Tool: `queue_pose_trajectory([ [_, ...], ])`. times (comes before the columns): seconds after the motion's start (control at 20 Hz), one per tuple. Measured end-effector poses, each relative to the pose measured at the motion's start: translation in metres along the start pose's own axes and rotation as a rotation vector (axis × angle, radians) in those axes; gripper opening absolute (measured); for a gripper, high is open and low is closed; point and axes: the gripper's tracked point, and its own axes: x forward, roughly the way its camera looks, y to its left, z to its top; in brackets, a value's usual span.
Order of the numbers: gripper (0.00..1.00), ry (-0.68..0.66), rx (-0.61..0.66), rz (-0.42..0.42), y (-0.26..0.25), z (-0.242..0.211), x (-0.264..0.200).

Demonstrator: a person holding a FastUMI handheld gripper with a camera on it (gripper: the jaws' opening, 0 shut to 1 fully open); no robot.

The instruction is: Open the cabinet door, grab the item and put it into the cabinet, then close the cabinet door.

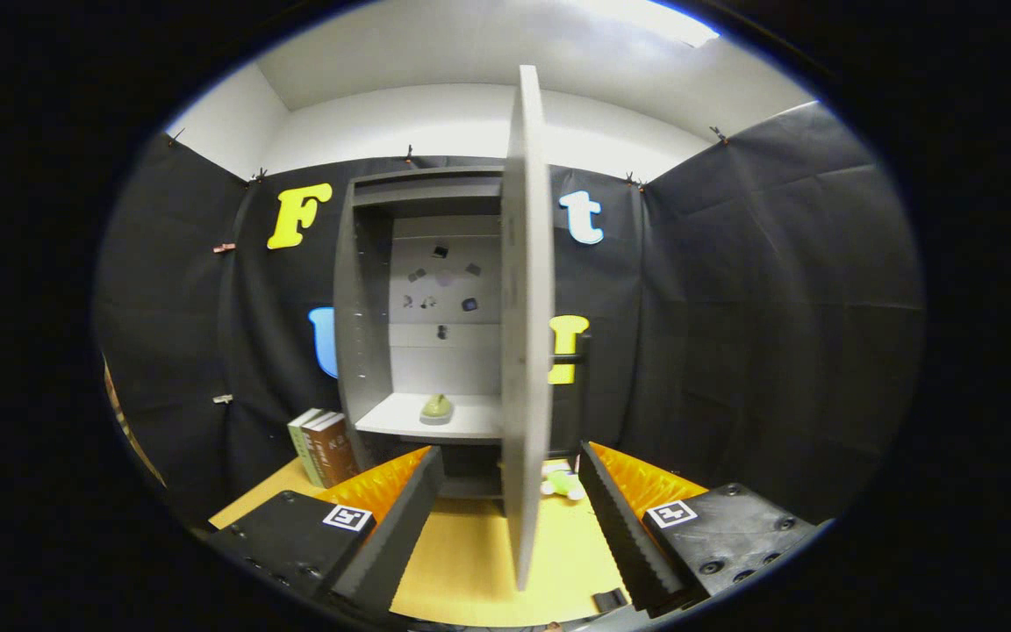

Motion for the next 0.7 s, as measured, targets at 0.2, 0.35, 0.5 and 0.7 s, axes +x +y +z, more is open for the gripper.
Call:
queue_pose_trajectory([
  [0.2,0.98,-0.022,0.032,0.011,-0.041,0.005,0.016],
  [0.35,0.98,-0.019,0.057,0.066,-0.05,0.002,0.036],
  [0.5,0.97,0.0,0.093,0.139,-0.051,-0.003,0.057],
  [0.7,0.97,0.036,0.101,0.198,-0.048,-0.015,0.078],
])
